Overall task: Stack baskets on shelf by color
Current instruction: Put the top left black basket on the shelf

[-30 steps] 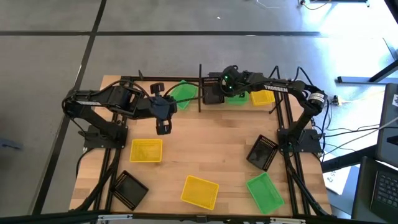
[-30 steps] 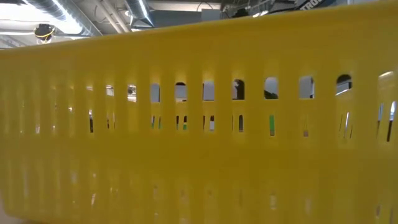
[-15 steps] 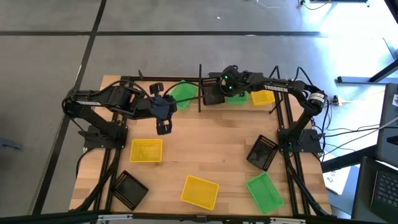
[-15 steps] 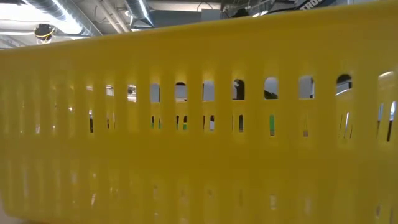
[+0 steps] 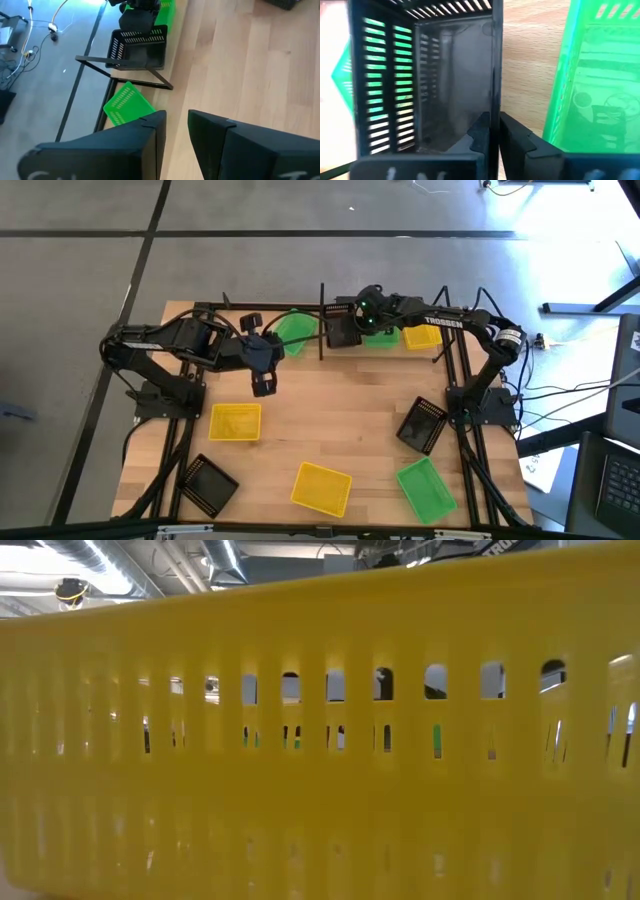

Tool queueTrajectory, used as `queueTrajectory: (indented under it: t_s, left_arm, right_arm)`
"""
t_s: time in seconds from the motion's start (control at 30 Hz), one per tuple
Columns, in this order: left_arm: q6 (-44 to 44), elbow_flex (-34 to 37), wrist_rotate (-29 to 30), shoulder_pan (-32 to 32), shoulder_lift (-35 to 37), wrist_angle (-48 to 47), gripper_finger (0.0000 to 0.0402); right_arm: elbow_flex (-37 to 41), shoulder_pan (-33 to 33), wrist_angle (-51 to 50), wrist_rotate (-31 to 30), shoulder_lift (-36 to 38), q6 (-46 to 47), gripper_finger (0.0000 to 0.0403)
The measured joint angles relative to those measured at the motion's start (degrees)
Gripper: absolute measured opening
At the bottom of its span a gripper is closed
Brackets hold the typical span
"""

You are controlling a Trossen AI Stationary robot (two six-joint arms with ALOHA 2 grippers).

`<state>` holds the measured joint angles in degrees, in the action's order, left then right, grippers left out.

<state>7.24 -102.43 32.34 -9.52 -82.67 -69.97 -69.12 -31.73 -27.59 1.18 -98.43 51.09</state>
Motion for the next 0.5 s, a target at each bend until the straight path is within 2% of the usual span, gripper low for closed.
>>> queueTrajectory:
  t_s: [0.2, 0.5]
  left_arm:
    - [0.2, 0.0, 0.0, 0.0, 0.0, 0.0, 0.0074]
    - [0.1, 0.0, 0.0, 0.0, 0.0, 0.0, 0.0073]
  right_arm:
    - [0.0, 0.0, 0.1, 0.0, 0.0, -0.4, 0.0005]
    - [0.0, 0.0, 0.1, 0.0, 0.0, -0.2, 0.0053]
